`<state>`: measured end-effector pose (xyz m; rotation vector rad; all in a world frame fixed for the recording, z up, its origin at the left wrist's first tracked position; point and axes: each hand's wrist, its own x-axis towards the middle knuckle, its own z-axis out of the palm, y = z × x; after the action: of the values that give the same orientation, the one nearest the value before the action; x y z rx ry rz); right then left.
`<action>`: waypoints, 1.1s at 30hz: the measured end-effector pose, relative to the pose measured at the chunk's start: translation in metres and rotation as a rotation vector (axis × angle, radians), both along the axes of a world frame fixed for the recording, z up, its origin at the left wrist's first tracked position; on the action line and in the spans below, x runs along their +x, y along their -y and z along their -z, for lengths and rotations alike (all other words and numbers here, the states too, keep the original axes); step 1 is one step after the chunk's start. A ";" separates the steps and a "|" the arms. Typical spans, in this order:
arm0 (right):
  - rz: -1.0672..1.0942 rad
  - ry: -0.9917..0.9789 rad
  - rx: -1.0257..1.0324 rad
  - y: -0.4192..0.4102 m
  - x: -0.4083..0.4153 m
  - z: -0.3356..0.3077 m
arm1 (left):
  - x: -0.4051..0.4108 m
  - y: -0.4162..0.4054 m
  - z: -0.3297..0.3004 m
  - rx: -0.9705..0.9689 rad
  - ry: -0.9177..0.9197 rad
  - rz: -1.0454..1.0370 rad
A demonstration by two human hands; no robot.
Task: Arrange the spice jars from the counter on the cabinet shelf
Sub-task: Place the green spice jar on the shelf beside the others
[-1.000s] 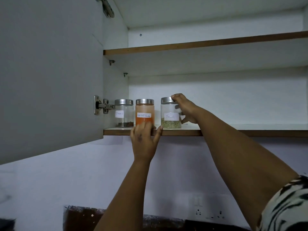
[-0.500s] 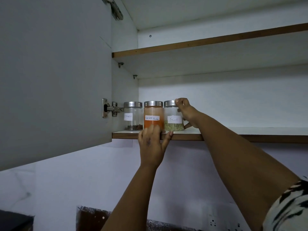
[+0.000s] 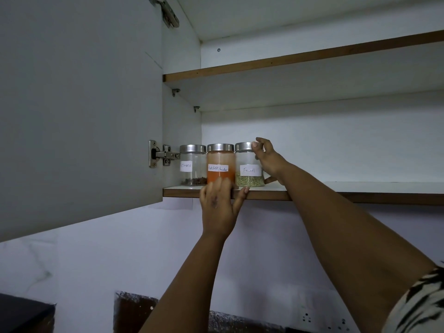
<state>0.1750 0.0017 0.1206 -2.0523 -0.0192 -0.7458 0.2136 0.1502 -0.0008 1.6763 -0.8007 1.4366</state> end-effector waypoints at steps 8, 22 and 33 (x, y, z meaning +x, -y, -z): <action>0.038 0.015 -0.059 0.001 -0.004 0.000 | -0.003 -0.001 -0.001 0.006 -0.015 0.003; 0.099 -0.080 -0.101 0.003 -0.014 0.007 | -0.003 -0.005 -0.004 0.064 -0.052 0.018; 0.482 -0.463 -0.490 0.002 -0.054 0.027 | -0.007 -0.014 -0.003 0.129 -0.044 0.028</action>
<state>0.1206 0.0000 0.0935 -2.7035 0.6290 -0.5616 0.2062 0.1637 0.0023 1.7799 -0.9057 1.3490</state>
